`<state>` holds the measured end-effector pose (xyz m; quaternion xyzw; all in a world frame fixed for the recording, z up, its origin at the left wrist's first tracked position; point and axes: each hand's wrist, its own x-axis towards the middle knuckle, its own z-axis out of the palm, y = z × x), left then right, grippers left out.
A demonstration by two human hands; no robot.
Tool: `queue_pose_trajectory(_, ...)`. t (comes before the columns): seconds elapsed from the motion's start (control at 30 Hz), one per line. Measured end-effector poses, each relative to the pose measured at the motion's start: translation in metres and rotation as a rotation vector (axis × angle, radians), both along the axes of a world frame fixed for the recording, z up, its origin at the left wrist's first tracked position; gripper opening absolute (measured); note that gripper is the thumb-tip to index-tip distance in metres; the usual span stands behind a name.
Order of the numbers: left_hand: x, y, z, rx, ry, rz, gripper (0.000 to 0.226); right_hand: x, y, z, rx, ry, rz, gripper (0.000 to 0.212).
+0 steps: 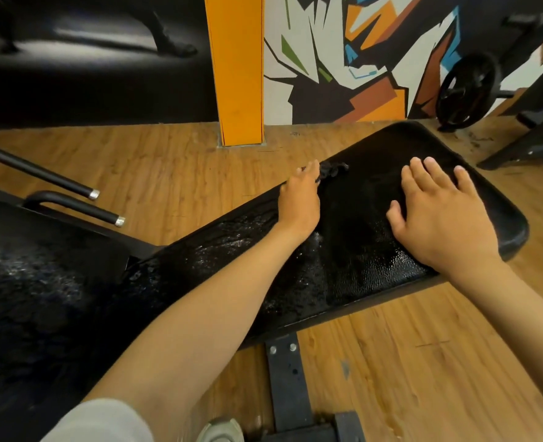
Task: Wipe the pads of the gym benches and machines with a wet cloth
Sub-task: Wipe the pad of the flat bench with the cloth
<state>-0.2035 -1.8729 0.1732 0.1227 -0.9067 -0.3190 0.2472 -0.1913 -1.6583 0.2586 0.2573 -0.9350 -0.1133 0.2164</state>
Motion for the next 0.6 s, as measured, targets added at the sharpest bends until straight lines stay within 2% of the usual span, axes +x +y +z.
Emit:
queue_pose_trajectory(0.07,0.026,0.013,-0.013,-0.091,0.03,-0.033,0.055,0.0,-0.001,-0.002,0.0,0.008,-0.016,0.073)
queue_pose_trajectory(0.13,0.036,0.011,-0.019,-0.097,0.059,-0.061,0.06,0.0,-0.002,-0.001,0.001,0.0,-0.023,0.073)
queue_pose_trajectory(0.23,0.015,0.0,-0.011,-0.142,0.023,-0.025,0.057,0.003,-0.003,0.003,0.004,-0.008,-0.025,0.073)
queue_pose_trajectory(0.4,-0.01,-0.006,0.009,-0.11,-0.06,0.057,0.054,0.006,-0.005,0.004,-0.023,-0.007,-0.039,0.071)
queue_pose_trajectory(0.6,0.069,0.05,0.005,-0.169,0.019,-0.052,0.055,0.009,-0.005,0.007,-0.017,-0.024,-0.048,0.063)
